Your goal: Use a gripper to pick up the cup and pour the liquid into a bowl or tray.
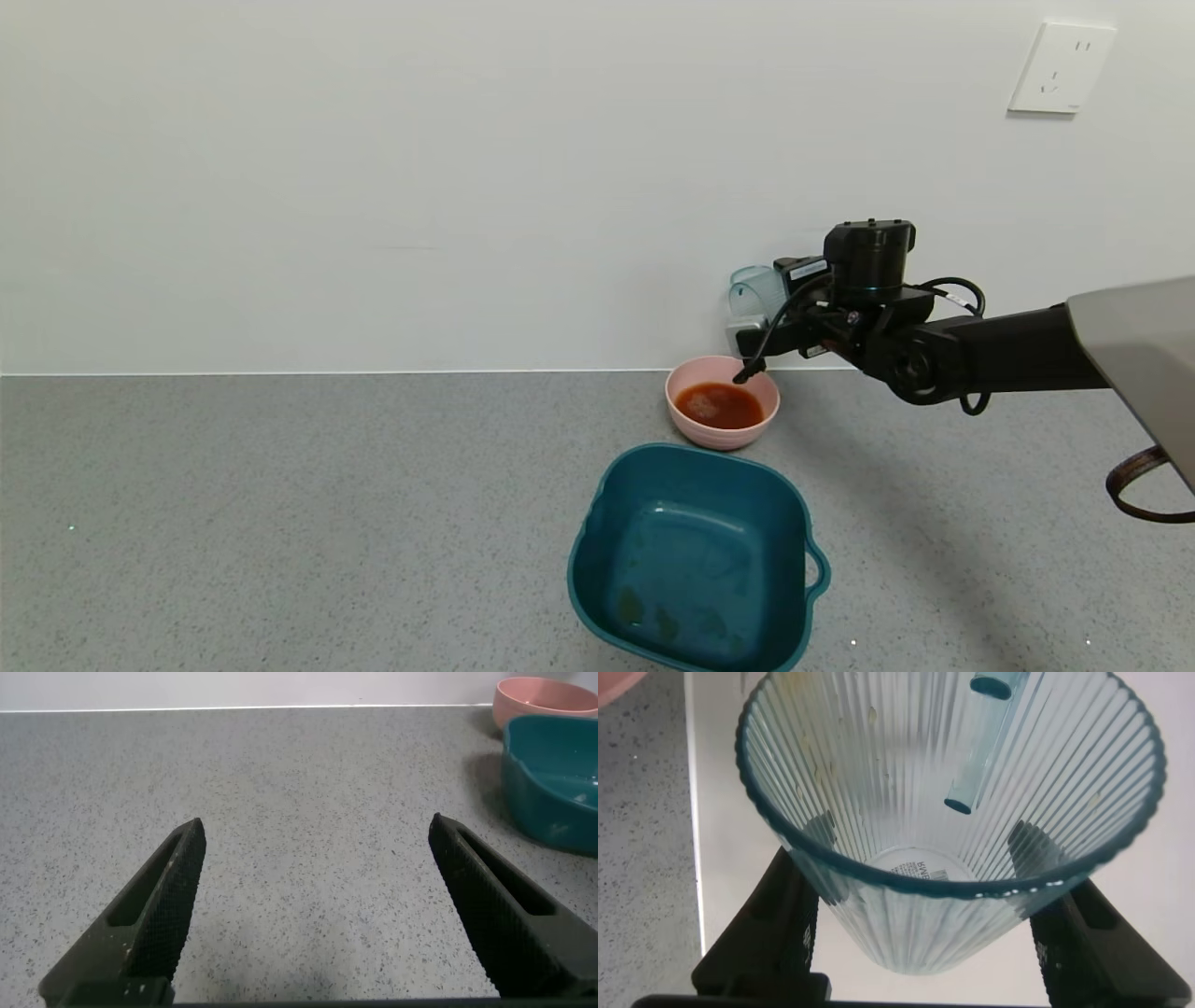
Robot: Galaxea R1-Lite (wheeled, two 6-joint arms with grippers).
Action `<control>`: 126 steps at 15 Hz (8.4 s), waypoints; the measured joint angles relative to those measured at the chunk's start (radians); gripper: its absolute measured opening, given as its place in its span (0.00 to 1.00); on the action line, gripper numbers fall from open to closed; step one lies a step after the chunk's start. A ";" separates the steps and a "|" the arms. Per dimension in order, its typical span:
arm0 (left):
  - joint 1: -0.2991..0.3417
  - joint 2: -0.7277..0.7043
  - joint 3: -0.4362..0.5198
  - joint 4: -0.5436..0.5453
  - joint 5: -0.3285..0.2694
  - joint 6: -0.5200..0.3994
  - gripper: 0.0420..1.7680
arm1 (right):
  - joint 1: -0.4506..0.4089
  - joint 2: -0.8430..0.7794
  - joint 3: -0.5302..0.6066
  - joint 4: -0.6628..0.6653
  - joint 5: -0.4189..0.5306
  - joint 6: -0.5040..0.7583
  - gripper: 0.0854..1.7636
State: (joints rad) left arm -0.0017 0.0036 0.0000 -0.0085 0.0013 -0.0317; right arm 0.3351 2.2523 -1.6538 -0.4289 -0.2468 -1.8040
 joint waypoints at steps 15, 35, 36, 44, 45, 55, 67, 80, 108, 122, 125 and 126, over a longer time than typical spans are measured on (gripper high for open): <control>0.000 0.000 0.000 0.000 0.000 0.000 0.97 | 0.016 -0.020 0.006 0.075 -0.047 0.142 0.73; 0.000 0.000 0.000 0.000 0.000 0.000 0.97 | -0.033 -0.296 0.170 0.558 0.237 1.303 0.73; 0.000 0.000 0.000 0.000 0.000 0.000 0.97 | -0.039 -0.309 0.189 0.556 0.236 1.369 0.73; 0.000 0.000 0.000 0.000 0.000 0.000 0.97 | -0.073 -0.398 0.357 0.387 0.205 1.694 0.73; 0.000 0.000 0.000 0.000 0.000 0.000 0.97 | -0.080 -0.408 0.402 0.307 0.203 1.698 0.73; 0.000 0.000 0.000 0.000 0.000 0.000 0.97 | -0.129 -0.433 0.729 -0.174 0.173 1.891 0.73; 0.000 0.000 0.000 0.000 0.000 0.000 0.97 | -0.164 -0.136 0.881 -0.714 0.134 1.874 0.73; 0.000 0.000 0.000 0.000 0.000 0.000 0.97 | -0.198 0.046 0.904 -0.929 0.135 1.857 0.77; 0.000 0.000 0.000 0.000 0.000 0.000 0.97 | -0.229 -0.845 0.985 0.188 0.317 1.844 0.96; 0.000 0.000 0.000 0.000 0.000 0.000 0.97 | -0.287 -1.757 1.028 0.636 -0.021 1.631 0.96; 0.000 0.000 0.000 0.000 0.000 0.000 0.97 | -0.359 -1.844 1.051 0.636 -0.037 1.621 0.96; 0.000 0.000 0.000 0.000 0.000 0.000 0.97 | -0.378 -1.874 1.060 0.636 -0.037 1.620 0.96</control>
State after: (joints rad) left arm -0.0017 0.0036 0.0000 -0.0089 0.0013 -0.0313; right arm -0.0432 0.3785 -0.5940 0.2072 -0.2836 -0.1840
